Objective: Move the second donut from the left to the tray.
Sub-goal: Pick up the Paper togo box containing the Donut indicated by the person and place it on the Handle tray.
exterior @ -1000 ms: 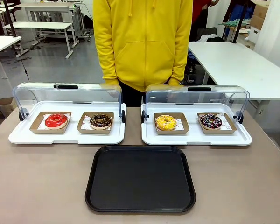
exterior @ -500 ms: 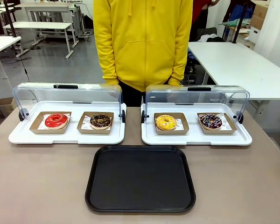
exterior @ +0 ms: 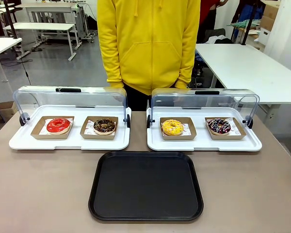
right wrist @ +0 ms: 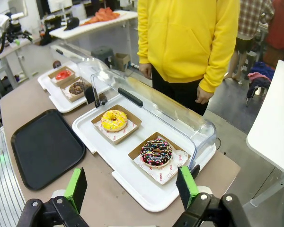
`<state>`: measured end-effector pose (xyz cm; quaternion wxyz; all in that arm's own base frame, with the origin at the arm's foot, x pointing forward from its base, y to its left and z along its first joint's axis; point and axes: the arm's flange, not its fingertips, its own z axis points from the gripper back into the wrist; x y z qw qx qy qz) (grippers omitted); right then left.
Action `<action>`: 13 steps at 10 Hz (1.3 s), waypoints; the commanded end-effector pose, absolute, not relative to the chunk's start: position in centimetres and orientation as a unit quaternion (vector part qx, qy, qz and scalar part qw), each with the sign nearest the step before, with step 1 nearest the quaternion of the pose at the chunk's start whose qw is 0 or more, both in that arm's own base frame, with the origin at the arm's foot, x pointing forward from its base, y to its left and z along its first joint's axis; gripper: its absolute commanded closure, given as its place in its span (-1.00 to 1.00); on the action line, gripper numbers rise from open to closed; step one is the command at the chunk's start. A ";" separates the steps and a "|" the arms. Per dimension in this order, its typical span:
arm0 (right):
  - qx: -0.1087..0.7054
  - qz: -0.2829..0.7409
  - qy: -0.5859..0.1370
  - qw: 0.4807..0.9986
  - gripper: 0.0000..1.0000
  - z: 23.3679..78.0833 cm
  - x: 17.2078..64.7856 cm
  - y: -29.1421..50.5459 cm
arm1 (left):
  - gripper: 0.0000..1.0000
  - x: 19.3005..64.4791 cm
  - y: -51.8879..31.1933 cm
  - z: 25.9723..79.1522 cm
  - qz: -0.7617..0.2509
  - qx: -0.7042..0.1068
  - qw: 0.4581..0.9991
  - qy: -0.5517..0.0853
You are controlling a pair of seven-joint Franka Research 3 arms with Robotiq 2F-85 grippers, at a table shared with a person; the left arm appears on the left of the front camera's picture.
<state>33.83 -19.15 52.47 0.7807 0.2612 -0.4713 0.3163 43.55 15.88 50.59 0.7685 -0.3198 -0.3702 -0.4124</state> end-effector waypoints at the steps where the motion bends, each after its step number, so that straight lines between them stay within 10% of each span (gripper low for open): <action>1: 0.259 0.322 -0.484 0.771 -1.00 52.5 34.2 -19.2 | -1.00 43.5 15.8 50.7 -0.414 -0.323 0.766 -0.372; 13: 0.259 0.322 -0.484 0.771 -1.00 52.5 34.2 -19.2 | -1.00 43.5 15.8 50.7 -0.414 -0.323 0.766 -0.372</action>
